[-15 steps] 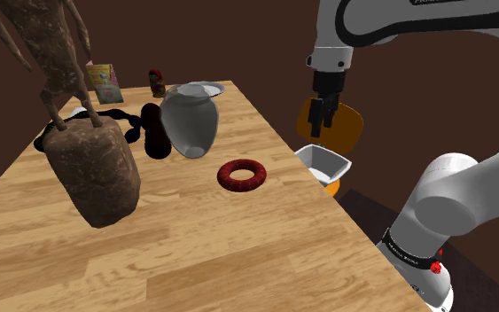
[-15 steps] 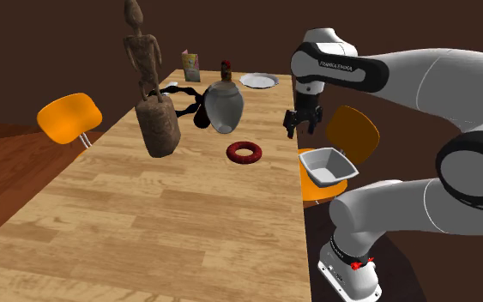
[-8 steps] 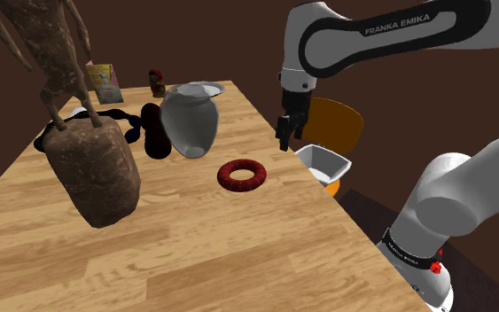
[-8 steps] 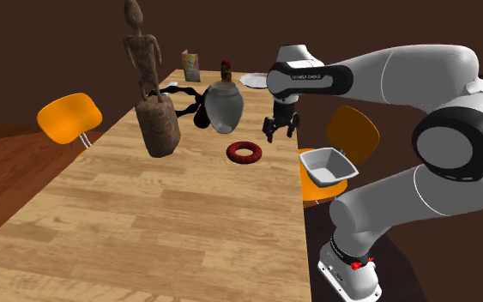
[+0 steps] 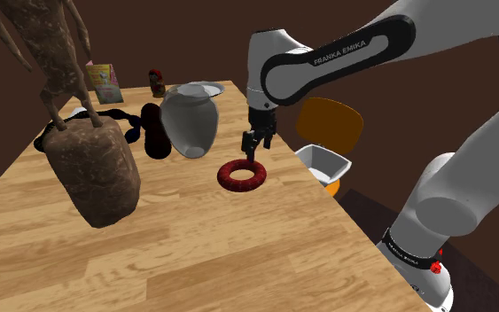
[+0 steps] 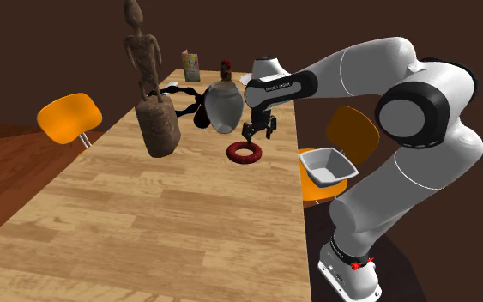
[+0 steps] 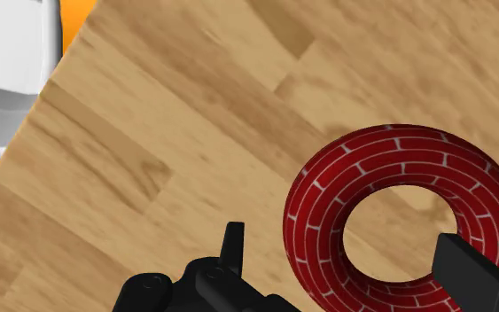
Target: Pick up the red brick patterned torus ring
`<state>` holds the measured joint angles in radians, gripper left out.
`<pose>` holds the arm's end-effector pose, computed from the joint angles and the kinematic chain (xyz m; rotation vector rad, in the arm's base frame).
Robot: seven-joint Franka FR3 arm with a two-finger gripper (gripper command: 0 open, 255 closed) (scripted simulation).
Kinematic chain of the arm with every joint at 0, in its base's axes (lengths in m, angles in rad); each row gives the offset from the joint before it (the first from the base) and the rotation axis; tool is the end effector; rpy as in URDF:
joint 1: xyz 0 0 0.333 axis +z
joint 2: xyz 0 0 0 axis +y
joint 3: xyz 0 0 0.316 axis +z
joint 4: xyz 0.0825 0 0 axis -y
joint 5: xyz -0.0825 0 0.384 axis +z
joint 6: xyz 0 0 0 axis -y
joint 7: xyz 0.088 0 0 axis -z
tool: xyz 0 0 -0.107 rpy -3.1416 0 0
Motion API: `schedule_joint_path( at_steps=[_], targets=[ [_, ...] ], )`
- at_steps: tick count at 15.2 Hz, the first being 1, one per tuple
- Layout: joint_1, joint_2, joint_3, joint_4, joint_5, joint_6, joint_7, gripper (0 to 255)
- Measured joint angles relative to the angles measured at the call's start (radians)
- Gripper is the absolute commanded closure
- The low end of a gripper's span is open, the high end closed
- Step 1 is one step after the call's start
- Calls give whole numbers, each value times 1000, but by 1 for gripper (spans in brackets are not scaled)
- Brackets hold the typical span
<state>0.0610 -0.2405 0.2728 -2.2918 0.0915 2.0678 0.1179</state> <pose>0.4455 0.1634 0.4453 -3.1129 -0.2580 -0.0085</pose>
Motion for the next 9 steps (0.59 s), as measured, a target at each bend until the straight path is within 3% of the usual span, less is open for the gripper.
schedule_joint_path(
  at_steps=[9],
  targets=[
    [-1,97,21,-27,-33,136,32,0]
  ],
)
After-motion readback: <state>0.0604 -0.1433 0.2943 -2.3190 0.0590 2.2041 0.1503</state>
